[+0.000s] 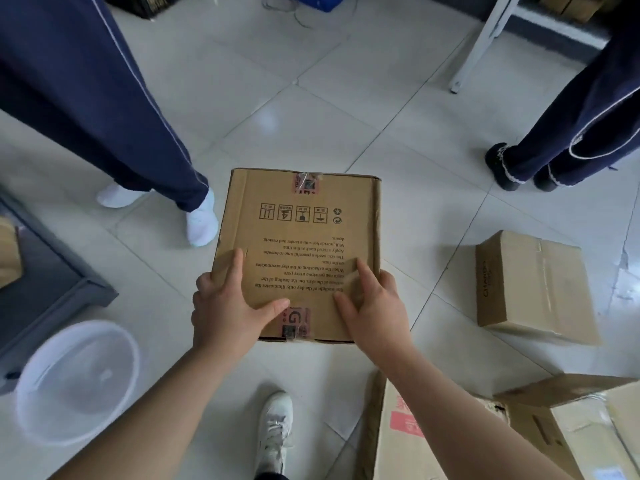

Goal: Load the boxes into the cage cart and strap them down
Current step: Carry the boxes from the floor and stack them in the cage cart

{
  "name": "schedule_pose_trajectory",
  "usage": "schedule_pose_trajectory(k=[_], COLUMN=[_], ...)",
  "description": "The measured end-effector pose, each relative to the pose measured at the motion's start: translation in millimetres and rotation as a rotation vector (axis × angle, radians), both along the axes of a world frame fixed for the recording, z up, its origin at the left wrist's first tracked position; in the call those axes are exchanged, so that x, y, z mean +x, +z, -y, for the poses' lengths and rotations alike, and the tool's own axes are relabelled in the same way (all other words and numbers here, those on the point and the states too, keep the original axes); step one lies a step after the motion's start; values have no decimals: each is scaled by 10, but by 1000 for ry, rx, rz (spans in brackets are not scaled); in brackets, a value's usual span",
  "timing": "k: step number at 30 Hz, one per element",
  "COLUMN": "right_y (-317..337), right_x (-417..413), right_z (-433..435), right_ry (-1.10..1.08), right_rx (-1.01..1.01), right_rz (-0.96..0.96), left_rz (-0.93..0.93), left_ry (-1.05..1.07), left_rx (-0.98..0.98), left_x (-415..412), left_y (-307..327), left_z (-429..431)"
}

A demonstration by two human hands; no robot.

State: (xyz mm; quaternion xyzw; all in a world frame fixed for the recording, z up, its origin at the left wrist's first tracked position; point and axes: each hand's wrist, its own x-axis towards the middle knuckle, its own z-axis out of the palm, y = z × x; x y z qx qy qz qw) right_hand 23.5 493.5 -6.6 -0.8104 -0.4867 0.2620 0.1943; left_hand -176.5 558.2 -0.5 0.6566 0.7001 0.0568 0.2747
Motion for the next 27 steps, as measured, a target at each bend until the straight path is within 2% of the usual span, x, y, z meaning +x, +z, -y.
schedule_pose_trajectory(k=[11, 17, 27], right_y=[1348, 1781, 2445], right_x=[-1374, -2340, -4081], right_z=[1258, 2016, 3676], right_ry=[444, 677, 1063], right_rx=[29, 61, 207], right_rz=[71, 45, 13], left_rz=[77, 40, -12], left_ry=[444, 698, 1101], left_rx=[19, -5, 101], left_x=[-1371, -2214, -3487], left_y=[1288, 1788, 2438], left_z=[2239, 3420, 5755])
